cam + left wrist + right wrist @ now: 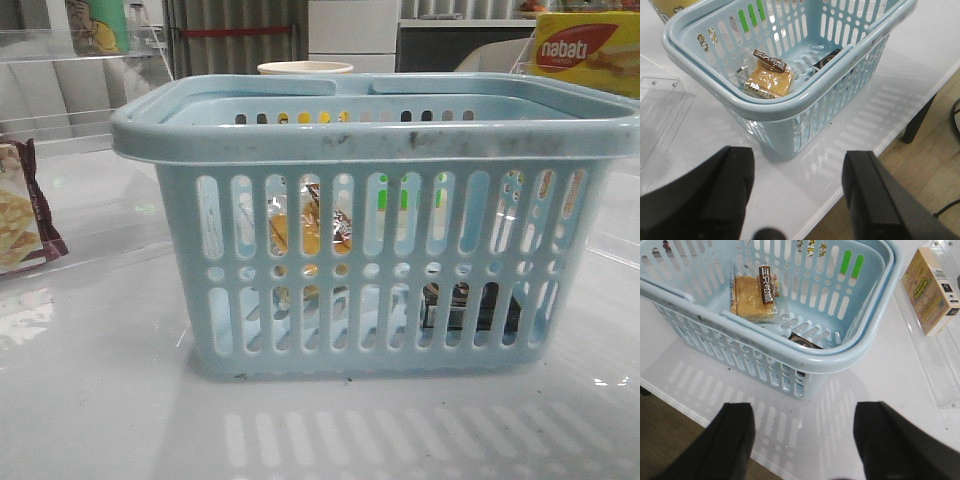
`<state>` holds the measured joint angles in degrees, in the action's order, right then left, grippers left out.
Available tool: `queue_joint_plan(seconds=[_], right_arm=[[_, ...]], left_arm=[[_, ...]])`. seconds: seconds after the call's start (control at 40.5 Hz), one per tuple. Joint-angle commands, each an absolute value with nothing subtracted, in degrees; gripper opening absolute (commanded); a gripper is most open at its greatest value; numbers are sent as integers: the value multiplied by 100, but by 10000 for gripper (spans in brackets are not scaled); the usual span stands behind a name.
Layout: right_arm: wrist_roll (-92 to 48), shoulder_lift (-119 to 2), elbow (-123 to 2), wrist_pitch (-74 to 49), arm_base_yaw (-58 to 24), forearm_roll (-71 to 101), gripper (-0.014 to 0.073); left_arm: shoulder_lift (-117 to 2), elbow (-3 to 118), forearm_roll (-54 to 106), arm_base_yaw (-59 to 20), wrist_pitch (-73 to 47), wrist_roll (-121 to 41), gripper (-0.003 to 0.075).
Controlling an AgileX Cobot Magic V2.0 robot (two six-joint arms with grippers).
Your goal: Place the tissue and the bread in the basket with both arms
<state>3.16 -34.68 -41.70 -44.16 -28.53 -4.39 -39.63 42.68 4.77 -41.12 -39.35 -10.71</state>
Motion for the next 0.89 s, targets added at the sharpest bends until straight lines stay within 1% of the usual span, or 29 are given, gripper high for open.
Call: queue_joint_plan(seconds=[0.0, 0.124, 0.222, 0.297, 0.321, 0.346, 0.865], right_arm=[[297, -3482, -4327, -4056, -2858, -551, 456], [297, -3482, -4327, -4056, -2858, -551, 271], [297, -3482, -4327, -4056, -2858, -551, 146], [297, -3482, -4327, -4056, -2858, -551, 78], [297, -3482, -4327, -4056, -2858, -551, 58], [297, -3482, -4327, -4062, -2858, -551, 49], [297, -3482, -4327, -4066, -2858, -551, 57]], left_arm=[[-3947, 4417, 560, -4139, -3458, -1016, 382], [-3947, 4417, 560, -4139, -3458, -1016, 253], [-3947, 4417, 560, -4139, -3458, -1016, 146], [-3947, 4417, 560, -4139, -3469, -1016, 87], [-3947, 4417, 560, -4139, -3469, -1016, 92], [-3947, 4417, 560, -4139, -3469, -1016, 93], [-3937, 4417, 560, -4139, -3482, -1016, 91]])
